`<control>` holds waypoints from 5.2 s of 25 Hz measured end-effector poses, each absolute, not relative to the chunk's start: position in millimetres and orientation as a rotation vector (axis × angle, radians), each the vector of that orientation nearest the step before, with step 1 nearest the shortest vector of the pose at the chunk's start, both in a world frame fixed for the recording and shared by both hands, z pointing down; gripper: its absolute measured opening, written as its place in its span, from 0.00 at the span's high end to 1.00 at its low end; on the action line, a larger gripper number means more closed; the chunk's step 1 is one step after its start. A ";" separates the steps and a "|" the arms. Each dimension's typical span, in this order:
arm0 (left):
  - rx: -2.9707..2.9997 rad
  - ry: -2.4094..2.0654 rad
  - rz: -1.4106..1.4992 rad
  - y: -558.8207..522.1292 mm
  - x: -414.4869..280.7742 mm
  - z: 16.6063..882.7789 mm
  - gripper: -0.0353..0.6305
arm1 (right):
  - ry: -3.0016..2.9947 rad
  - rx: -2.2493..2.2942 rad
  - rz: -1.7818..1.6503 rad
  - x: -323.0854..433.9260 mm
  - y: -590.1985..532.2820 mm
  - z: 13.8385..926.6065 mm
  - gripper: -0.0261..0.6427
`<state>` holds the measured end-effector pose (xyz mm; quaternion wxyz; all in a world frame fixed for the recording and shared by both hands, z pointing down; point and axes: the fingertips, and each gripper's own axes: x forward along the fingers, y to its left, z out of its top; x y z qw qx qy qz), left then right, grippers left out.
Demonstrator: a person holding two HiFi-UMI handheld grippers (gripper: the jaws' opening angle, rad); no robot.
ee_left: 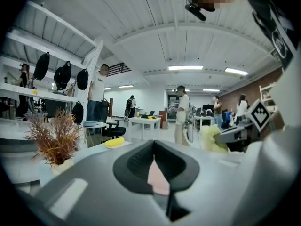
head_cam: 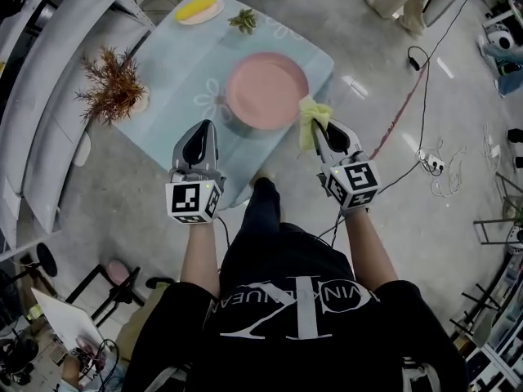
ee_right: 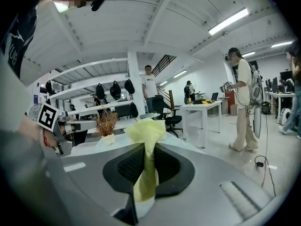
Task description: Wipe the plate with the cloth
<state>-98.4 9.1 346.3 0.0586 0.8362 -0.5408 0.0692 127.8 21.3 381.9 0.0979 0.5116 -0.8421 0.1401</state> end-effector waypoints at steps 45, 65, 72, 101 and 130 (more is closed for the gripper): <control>2.202 -1.387 0.707 -118.5 -96.2 553.3 0.95 | -2.043 0.522 0.021 -23.8 -176.4 580.8 0.89; 2.209 -1.408 0.728 -117.5 -93.4 552.4 0.95 | -1.860 0.732 0.048 57.4 -204.0 584.2 0.90; 2.195 -1.417 0.700 -117.1 -94.3 552.8 0.95 | -1.863 0.714 0.128 77.0 -164.1 585.0 0.90; 2.142 -1.443 0.687 -118.5 -96.0 552.5 0.95 | -1.978 0.382 0.197 -19.5 -82.9 588.6 0.90; 2.194 -1.448 0.854 -118.6 -92.0 554.2 0.95 | -1.847 0.445 -0.490 1.7 -225.1 584.0 0.89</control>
